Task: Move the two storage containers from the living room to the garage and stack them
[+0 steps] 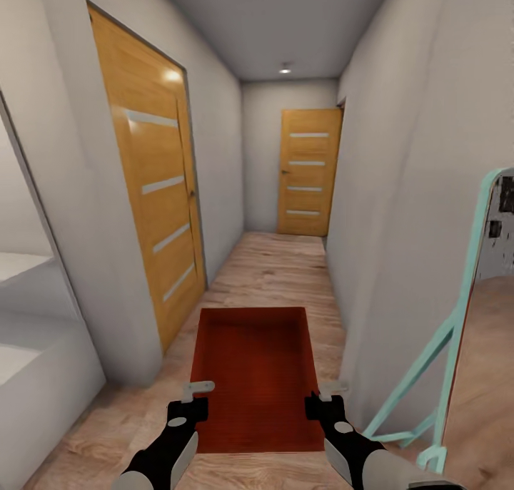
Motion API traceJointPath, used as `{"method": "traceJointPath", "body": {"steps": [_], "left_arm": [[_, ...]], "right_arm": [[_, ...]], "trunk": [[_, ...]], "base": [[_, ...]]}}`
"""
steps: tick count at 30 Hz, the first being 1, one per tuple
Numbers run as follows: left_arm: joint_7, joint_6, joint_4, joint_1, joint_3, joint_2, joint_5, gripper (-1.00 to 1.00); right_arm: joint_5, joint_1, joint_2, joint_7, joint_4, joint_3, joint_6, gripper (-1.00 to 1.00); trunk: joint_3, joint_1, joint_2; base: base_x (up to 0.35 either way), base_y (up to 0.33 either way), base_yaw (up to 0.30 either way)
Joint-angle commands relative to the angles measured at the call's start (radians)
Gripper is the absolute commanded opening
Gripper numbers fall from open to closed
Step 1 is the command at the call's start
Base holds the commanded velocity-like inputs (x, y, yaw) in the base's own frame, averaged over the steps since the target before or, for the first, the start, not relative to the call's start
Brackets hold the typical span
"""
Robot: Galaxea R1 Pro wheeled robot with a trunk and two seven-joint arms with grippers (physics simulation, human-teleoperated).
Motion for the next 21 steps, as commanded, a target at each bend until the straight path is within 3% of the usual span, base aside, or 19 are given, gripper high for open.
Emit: {"method": "traceJointPath", "body": {"steps": [1, 6, 21], "left_arm": [[0.009, 0.002, -0.043, -0.001, 0.038, 0.008, -0.015, -1.0], [0.009, 0.002, -0.043, -0.001, 0.038, 0.008, -0.015, -1.0], [0.009, 0.002, -0.043, -0.001, 0.038, 0.008, -0.015, -1.0]], "right_arm": [[-0.002, -0.001, 0.0, -0.008, 0.003, -0.018, -0.003, -1.0], [-0.002, -0.001, -0.001, -0.008, 0.003, -0.018, -0.003, -1.0], [-0.004, -0.001, -0.001, -0.008, 0.003, -0.018, -0.003, -1.0]], "trunk": [[-0.001, 0.001, -0.001], [-0.001, 0.001, -0.001], [-0.001, 0.001, -0.001]], "base": [[0.321, 0.139, -0.284], [0.321, 0.139, -0.174], [0.321, 0.138, -0.009]]}}
